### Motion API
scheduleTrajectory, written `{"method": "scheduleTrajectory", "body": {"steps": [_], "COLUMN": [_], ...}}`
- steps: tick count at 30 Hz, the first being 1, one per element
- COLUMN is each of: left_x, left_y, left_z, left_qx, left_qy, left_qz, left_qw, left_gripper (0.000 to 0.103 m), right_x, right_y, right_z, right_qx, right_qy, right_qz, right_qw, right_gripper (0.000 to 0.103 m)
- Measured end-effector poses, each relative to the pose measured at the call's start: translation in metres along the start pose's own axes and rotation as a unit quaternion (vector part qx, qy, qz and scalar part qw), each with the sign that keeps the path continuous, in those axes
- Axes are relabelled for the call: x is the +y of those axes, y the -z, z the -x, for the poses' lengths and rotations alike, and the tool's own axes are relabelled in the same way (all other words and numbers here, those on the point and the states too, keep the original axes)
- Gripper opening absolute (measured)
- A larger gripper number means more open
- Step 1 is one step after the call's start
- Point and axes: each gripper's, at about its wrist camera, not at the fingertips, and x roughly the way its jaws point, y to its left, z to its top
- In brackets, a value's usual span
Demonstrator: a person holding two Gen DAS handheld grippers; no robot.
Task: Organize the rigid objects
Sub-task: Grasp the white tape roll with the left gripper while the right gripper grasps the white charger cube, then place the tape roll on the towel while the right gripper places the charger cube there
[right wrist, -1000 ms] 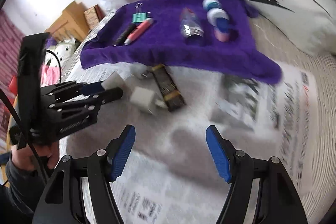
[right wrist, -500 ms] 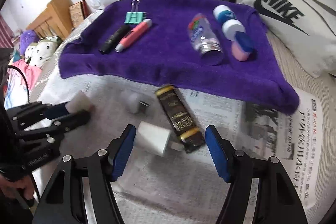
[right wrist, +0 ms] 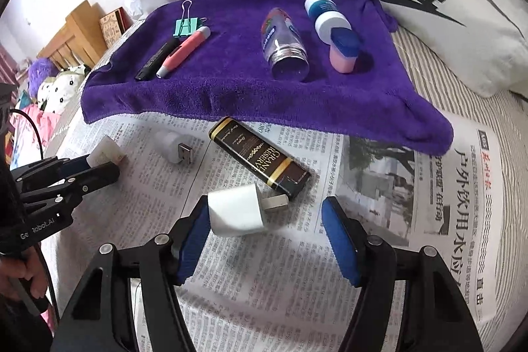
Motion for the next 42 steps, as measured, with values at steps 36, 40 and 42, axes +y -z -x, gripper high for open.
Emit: {"method": "scheduleTrajectory", "body": {"steps": [36, 40, 42], "left_x": [0.004, 0.003, 0.003], "left_y": [-0.015, -0.027, -0.032], "left_z": [0.027, 0.032, 0.034], "left_qx": [-0.037, -0.043, -0.048], "left_qy": [0.068, 0.067, 0.068], "left_qz": [0.027, 0.020, 0.017], "left_qw": [0.9966, 0.9966, 0.9964], "left_gripper": [0.029, 0.029, 0.029], "right_x": [-0.017, -0.016, -0.018], "right_y": [0.000, -0.017, -0.025], "right_z": [0.036, 0.043, 0.045], "right_qx": [-0.003, -0.015, -0.020], "right_qy": [-0.041, -0.046, -0.048], "right_qz": [0.011, 0.015, 0.014], "right_qw": [0.999, 0.999, 0.999], "right_gripper": [0.045, 0.045, 0.045]}}
